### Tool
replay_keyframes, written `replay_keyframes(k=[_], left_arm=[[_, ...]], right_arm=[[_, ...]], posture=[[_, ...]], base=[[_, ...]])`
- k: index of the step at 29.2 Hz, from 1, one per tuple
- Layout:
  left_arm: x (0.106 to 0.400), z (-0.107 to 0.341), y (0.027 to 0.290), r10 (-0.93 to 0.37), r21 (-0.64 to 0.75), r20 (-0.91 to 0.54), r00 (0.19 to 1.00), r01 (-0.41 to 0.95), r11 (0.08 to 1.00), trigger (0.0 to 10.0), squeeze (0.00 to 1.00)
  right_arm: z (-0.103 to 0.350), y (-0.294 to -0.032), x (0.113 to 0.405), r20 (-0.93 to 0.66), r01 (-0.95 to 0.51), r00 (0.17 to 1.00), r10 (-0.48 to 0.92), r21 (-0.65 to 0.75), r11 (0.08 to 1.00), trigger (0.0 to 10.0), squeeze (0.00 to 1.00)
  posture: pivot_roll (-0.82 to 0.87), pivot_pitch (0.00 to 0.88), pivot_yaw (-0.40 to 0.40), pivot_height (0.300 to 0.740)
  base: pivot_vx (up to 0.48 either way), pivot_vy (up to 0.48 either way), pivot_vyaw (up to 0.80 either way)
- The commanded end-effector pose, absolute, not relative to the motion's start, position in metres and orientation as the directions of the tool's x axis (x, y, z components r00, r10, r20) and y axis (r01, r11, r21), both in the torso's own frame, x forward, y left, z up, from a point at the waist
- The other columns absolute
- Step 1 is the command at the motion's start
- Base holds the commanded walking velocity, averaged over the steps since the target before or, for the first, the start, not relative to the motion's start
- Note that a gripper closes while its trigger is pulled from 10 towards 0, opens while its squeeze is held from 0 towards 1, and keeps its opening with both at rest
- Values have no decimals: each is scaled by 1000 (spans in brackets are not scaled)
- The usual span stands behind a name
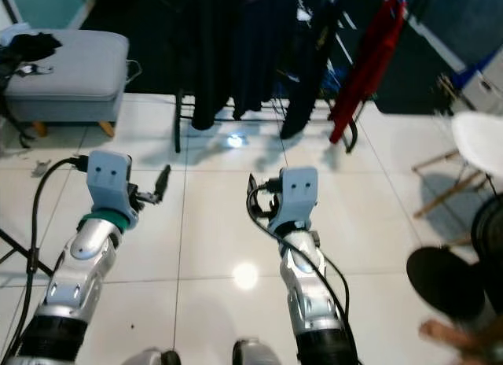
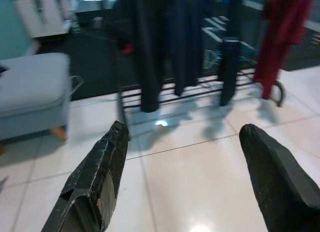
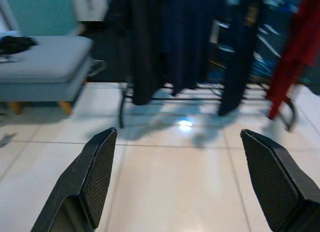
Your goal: Hang hanger
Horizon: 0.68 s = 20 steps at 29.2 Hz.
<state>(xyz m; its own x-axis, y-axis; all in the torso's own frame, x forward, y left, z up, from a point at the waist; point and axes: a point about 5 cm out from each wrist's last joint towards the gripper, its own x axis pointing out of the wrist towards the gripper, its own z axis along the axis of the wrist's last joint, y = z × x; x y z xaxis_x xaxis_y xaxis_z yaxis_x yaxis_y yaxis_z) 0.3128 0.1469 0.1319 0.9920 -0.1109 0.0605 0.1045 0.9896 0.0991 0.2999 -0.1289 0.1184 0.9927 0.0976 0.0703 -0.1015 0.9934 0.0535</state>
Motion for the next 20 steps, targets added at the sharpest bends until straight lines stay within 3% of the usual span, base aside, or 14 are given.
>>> replay_keyframes(k=[1,12,20], left_arm=[[315,134,140,-131,98,73,989,123,988,10000,0],[319,137,136,-142,112,97,985,131,985,10000,0],[320,136,135,-141,119,104,985,129,985,10000,0]], right_arm=[[112,-134,298,44,-86,996,83,58,995,10000,0],[113,-137,300,54,-71,996,69,47,996,10000,0],[116,-135,302,74,-81,994,80,18,997,10000,0]], posture=[[-45,0,-8,740],[-51,0,-5,740],[-50,0,-7,740]], base=[[0,0,-781],[359,0,-781],[464,0,0]])
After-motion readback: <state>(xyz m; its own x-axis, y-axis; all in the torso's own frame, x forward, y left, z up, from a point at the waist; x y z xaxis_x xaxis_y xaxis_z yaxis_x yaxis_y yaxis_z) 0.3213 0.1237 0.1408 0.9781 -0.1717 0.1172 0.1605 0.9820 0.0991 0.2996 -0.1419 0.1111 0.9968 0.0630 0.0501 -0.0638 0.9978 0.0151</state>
